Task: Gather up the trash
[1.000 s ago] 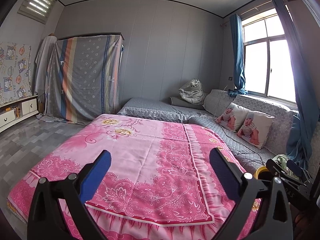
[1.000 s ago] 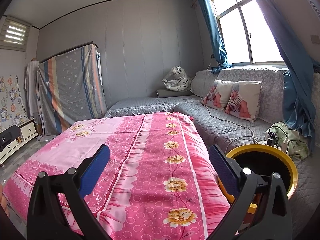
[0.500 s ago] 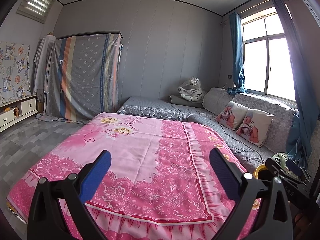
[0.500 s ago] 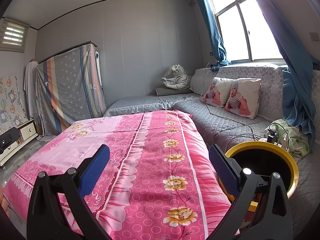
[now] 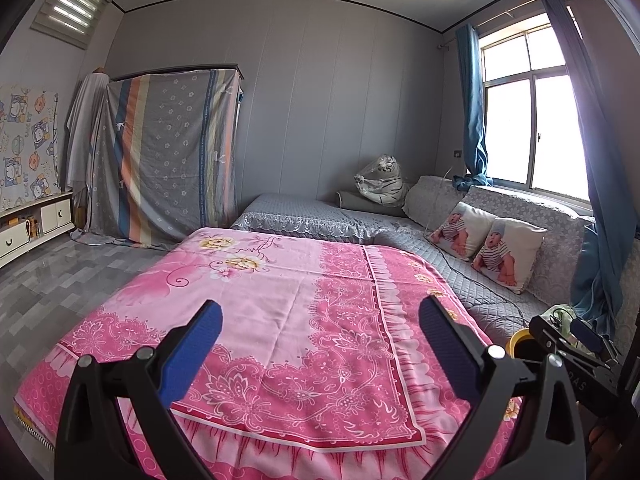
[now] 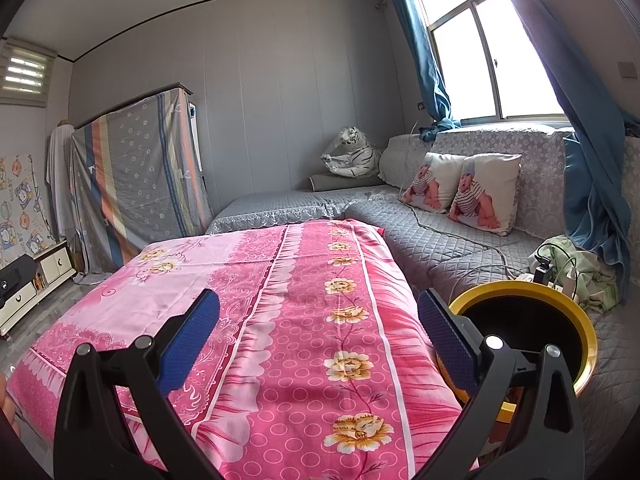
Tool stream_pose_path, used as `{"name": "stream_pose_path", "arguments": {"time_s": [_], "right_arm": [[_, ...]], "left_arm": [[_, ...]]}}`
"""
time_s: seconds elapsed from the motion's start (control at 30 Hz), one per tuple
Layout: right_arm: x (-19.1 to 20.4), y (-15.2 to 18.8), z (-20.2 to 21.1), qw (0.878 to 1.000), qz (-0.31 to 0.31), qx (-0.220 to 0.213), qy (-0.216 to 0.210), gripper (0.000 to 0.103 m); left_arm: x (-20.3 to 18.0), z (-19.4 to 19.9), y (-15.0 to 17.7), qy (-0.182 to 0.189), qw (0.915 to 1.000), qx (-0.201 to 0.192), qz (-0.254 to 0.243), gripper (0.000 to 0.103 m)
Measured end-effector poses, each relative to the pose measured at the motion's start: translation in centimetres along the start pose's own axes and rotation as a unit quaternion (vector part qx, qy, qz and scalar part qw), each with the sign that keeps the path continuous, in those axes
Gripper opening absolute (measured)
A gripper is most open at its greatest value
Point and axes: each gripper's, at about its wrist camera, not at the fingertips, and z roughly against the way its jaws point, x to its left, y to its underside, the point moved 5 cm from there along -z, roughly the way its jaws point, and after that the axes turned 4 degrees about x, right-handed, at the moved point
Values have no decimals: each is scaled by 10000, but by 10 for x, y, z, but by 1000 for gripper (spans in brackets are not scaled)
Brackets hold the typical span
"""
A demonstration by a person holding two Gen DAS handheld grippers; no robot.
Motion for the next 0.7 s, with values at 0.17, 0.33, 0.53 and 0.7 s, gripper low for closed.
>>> {"name": "stream_pose_path", "arguments": {"time_s": [0.17, 0.33, 0.53, 0.7], "right_arm": [[-1, 0, 0, 10000, -12, 6, -2, 95], [-1, 0, 0, 10000, -12, 10, 1, 95], [-1, 1, -1, 10000, -29, 33, -3, 95], [-1, 1, -1, 10000, -40, 51, -3, 95]], "left_arm": [[-1, 1, 0, 1, 10000, -6, -17, 95], [-1, 1, -1, 8, 10000, -5, -19, 95], [-2, 1, -1, 14, 10000, -13, -39, 95], [-3, 1, 0, 27, 10000, -2, -48, 95]]}}
